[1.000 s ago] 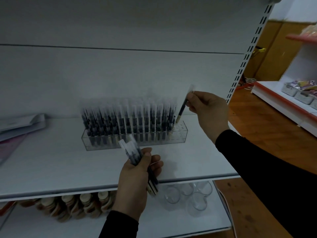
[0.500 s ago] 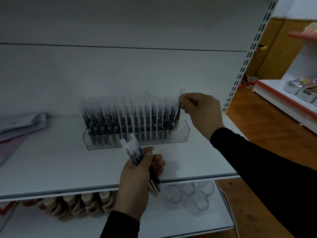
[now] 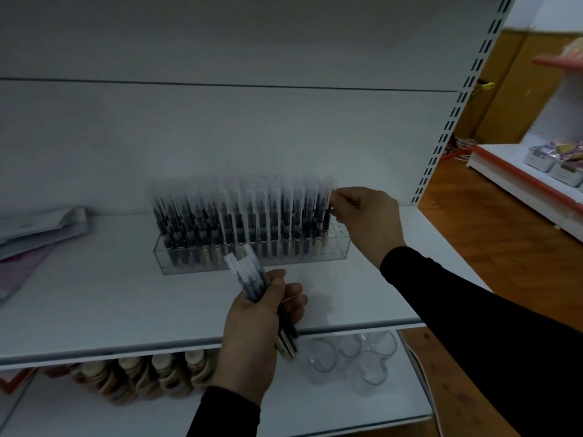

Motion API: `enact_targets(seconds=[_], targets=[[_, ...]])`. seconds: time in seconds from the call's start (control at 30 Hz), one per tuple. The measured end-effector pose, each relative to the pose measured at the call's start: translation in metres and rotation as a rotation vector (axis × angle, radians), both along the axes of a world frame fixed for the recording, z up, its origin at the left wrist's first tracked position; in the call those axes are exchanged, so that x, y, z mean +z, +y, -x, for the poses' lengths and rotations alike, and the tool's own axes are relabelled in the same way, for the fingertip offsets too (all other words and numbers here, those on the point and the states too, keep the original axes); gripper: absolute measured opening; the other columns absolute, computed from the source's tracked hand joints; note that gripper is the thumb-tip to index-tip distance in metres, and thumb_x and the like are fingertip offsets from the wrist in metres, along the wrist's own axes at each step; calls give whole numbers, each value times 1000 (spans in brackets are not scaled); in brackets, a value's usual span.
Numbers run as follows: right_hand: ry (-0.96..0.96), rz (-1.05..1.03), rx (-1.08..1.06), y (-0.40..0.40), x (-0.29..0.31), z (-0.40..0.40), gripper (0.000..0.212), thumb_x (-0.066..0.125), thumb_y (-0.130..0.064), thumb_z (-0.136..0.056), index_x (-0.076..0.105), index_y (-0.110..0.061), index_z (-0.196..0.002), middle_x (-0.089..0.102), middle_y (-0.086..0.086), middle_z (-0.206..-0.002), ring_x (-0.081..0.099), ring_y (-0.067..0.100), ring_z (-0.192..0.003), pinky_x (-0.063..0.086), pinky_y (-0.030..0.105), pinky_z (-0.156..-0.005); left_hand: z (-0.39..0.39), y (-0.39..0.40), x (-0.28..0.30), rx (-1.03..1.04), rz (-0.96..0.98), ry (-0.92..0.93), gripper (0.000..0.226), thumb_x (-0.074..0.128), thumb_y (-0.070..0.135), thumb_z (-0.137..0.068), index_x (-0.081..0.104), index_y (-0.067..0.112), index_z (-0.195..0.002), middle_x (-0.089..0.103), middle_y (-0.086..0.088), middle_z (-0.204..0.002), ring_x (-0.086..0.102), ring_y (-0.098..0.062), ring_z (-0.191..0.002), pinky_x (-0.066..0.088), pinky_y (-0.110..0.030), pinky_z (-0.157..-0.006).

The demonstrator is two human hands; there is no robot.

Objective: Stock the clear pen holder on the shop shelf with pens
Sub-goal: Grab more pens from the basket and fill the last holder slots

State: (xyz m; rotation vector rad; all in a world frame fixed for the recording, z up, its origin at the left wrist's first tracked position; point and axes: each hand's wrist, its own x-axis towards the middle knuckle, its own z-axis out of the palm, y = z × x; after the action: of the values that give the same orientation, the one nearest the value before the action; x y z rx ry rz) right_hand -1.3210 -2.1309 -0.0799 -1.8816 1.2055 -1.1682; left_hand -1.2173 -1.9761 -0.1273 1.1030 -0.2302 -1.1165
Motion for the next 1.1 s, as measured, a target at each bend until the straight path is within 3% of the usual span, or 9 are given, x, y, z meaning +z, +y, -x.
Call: enact_targets(seconds=[0.17, 0.33, 0.47, 0.57, 0.7, 0.8, 0.93, 1.1], targets=[[45, 18, -17, 0, -1, 1, 27, 61, -26, -94, 72, -2, -87, 73, 9, -82, 69, 24, -79, 57, 38, -81, 1, 1, 2, -22, -18, 67, 14, 50, 8, -97, 62, 4, -104, 69, -13, -78, 68, -24, -67, 59, -28, -59], [62, 64, -94, 9, -9, 11, 21, 62, -35, -92, 72, -17, -90, 71, -8, -82, 66, 5, -78, 45, 3, -69, 2, 2, 8, -72, -22, 180, 19, 47, -1, -95, 57, -4, -112, 70, -19, -80, 68, -25, -63, 59, -29, -58], [-44, -81, -47, 25, -17, 17, 16, 67, -38, -88, 70, -25, -81, 71, -9, -76, 70, 7, -72, 55, 21, -72, 6, 3, 11, -116, -29, 169, 19, 51, -6, -90, 56, -6, -109, 72, -18, -76, 68, -26, -64, 59, -32, -63], [-48, -253, 160, 40, -19, 16, 19, 67, -37, -88, 72, -22, -78, 73, -2, -72, 70, 13, -70, 58, 29, -71, 7, 4, 9, -164, -31, 148, 17, 51, -4, -92, 58, -6, -107, 73, -20, -85, 70, -27, -69, 60, -33, -65], [82, -408, 409, 57, -22, 9, 22, 67, -40, -87, 73, -19, -82, 71, -3, -78, 64, 5, -72, 55, 25, -72, 8, 6, 9, -229, -1, 90, 29, 66, -2, -72, 65, -5, -101, 72, -22, -90, 69, -29, -74, 59, -33, -69], [4, -511, 484, 61, -22, 6, 19, 67, -35, -88, 71, -16, -88, 68, -15, -70, 61, -4, -65, 48, 12, -61, 10, 7, 10, -267, 29, 40, 22, 67, 1, -70, 70, -1, -91, 73, -20, -87, 70, -26, -70, 59, -33, -69], [-49, -556, 511, 59, -21, 6, 14, 66, -25, -90, 72, -14, -84, 68, -15, -67, 61, -2, -64, 48, 13, -64, 10, 6, 6, -265, 12, 33, 27, 70, 6, -63, 72, 1, -90, 73, -20, -89, 70, -27, -74, 59, -34, -72], [-98, -501, 377, 50, -16, 9, 17, 64, -22, -92, 74, -10, -95, 71, -3, -78, 63, 5, -70, 52, 15, -66, 8, 3, 4, -201, -51, 28, 18, 53, 2, -93, 65, 0, -107, 74, -19, -95, 71, -29, -83, 60, -34, -74]])
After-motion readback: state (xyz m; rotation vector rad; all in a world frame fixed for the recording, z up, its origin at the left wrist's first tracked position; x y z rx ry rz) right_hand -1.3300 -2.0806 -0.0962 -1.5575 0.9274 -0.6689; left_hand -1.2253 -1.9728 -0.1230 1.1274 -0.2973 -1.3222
